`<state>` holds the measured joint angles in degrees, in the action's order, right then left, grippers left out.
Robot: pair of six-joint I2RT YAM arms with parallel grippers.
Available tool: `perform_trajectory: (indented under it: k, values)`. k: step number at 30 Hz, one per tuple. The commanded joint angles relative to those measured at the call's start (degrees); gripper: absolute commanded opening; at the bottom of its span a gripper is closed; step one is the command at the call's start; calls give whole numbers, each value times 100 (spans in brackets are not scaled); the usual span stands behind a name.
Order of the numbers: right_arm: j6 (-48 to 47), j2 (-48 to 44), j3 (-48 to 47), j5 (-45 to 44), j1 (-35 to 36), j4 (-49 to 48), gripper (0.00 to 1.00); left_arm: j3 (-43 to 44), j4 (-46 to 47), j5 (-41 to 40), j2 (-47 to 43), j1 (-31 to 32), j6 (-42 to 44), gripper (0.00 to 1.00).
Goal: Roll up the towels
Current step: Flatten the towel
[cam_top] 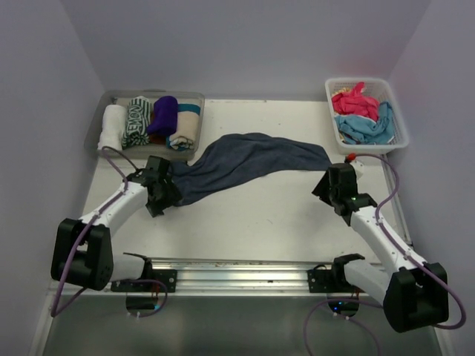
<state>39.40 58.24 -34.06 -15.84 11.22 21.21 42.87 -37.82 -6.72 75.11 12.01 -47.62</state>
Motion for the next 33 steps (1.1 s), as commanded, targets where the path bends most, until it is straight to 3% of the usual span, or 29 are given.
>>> perform_trajectory:
  k: [1, 6, 9, 11, 13, 17, 21, 29, 33]
  values:
    - [-134, 117, -241, 344, 3, -197, 53, -95, 529, -181, 56, -23, -626, 69]
    - [-64, 258, -189, 502, 3, -161, 55, -226, 1117, 65, 556, -23, -635, 65]
    - [-55, 363, -197, 450, -6, -109, 57, -244, 1618, 223, 715, -23, -565, 55]
    - [-20, 486, -223, 476, -120, -73, 59, -183, 1743, 294, 917, -23, -495, 32]
    - [-2, 671, -311, 739, -408, -91, 59, 71, 1516, 277, 1084, -23, -398, 0]
    - [50, 1049, -434, 1223, -954, -354, 58, 38, 1190, 30, 585, -84, -275, 0]
    - [103, 1584, -645, 1451, -1288, -732, 56, -445, 1155, 319, -153, -610, -143, 0]
    - [305, 3279, -1172, 1680, -1447, -1602, 52, -526, 979, 426, -357, -999, 24, 0]
    - [402, 3676, -1348, 1601, -1491, -1752, 52, -464, 926, 400, -366, -1104, 103, 0]
